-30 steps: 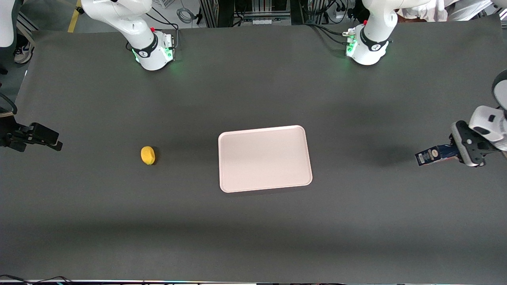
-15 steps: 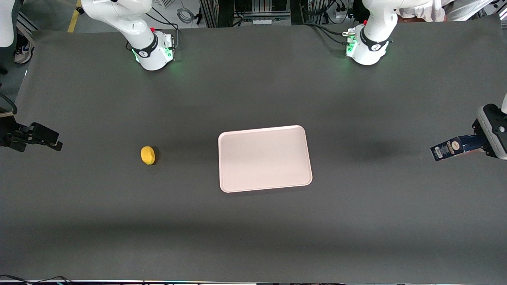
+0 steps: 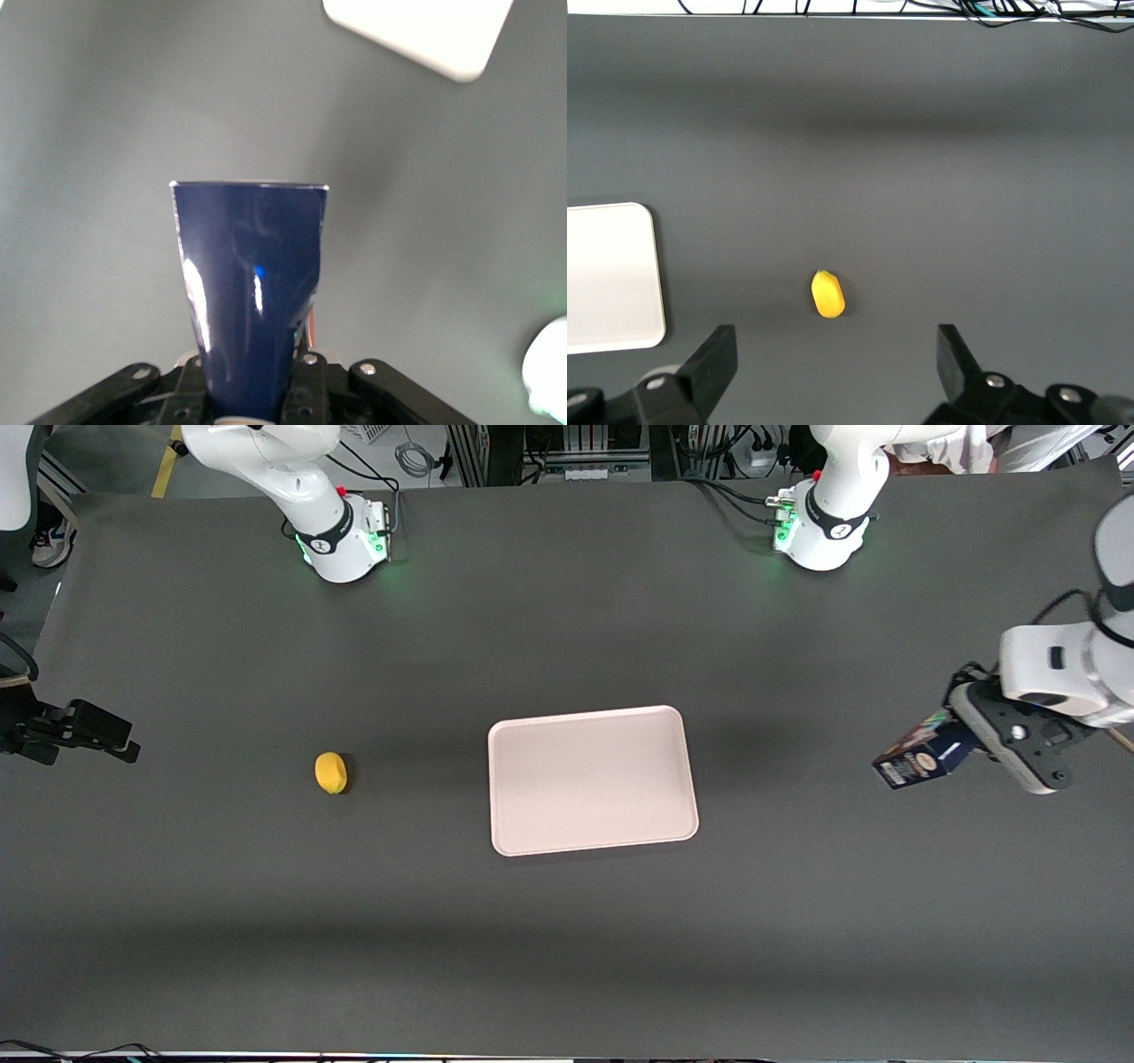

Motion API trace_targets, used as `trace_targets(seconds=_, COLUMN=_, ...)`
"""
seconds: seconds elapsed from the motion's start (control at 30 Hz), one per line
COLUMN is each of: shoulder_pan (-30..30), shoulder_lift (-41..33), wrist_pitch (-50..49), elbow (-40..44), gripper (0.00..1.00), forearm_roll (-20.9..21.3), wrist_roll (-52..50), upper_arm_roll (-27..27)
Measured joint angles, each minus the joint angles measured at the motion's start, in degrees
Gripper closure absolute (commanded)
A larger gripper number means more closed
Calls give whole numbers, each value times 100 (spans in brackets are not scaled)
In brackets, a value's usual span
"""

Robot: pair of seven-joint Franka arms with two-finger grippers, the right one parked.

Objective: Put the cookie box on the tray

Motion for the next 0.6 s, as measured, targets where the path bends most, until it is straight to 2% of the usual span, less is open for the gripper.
trace_targets(seconds=0.1, shoulder_pan=-6, shoulder_lift=-47, wrist_pitch=-1, elbow=0, gripper=96, forearm_roll=-20, wrist_roll=-903, upper_arm_roll=-267)
trace_targets(seconds=0.43, shoulder_pan=-26, shoulder_lift=-86, wrist_pitch=45, elbow=0, gripper=98, forearm_roll=6, wrist_roll=-4210, upper_arm_roll=-1270)
trace_targets(seconds=0.6, shoulder_pan=-35, shoulder_lift=-52, wrist_pitch=69, elbow=-7, gripper=98, forearm_roll=273, wrist_roll=-5981, upper_arm_roll=-1816)
